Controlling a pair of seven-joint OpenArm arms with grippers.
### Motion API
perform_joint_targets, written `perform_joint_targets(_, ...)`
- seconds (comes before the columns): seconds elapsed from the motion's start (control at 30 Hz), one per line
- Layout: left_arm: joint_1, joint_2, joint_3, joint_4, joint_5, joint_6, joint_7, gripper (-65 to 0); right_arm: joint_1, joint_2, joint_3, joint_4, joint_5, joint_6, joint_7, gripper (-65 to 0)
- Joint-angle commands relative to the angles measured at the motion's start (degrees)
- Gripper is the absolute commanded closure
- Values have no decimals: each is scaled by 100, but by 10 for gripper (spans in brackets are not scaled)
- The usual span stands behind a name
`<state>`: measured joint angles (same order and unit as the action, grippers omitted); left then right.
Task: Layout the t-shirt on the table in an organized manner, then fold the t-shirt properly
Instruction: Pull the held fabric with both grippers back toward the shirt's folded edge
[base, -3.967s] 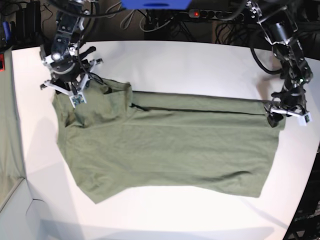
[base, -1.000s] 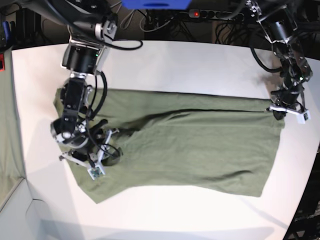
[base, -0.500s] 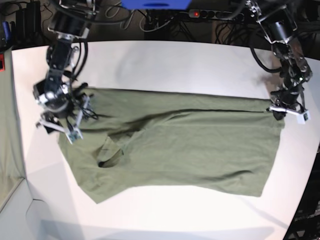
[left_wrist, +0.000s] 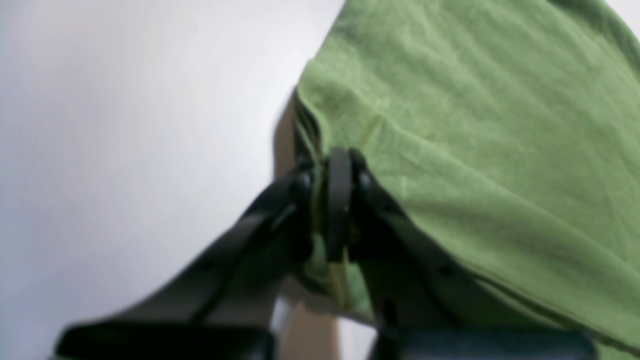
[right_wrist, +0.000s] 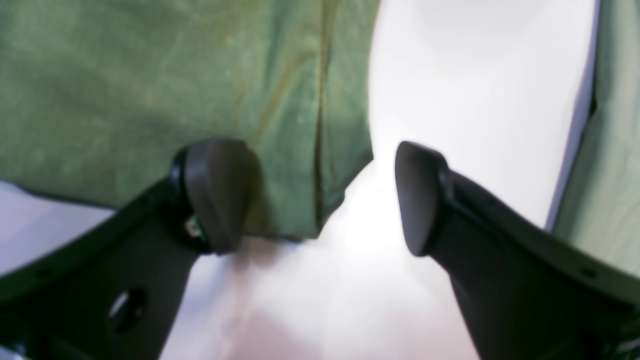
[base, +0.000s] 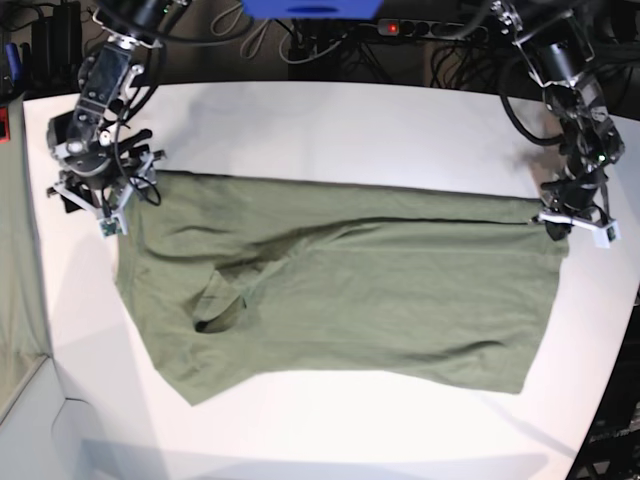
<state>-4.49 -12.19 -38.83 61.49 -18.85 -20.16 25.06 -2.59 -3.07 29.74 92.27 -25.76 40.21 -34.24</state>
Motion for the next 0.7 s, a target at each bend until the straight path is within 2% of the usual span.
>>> perform_joint_targets(0.0, -65, -61, 10, 79, -27, -19, -49, 0, 0, -40, 11, 70, -57, -21, -35, -446)
perform_joint_targets(0.1, -65, -61, 10, 70, -27, -19, -49, 0, -36, -58, 11, 70, -57, -21, -35, -400)
perform_joint_targets(0.17, -65, -61, 2, 53, -27, -19, -49, 0, -62, -58, 11, 52, -57, -21, -62, -344)
perform_joint_targets(0.3, -65, -61, 10, 35, -18, -19, -49, 0, -115, -58, -24, -132, -57, -21, -71, -209)
perform_joint_targets(0.47, -30, -52, -7, 123, -27, -19, 4, 0, -150, -31, 11, -379, -57, -21, -71, 0)
perform_joint_targets(0.67, 392, 54, -25, 1108, -36, -19, 347, 0, -387, -23, 11, 87, -66, -21, -71, 0)
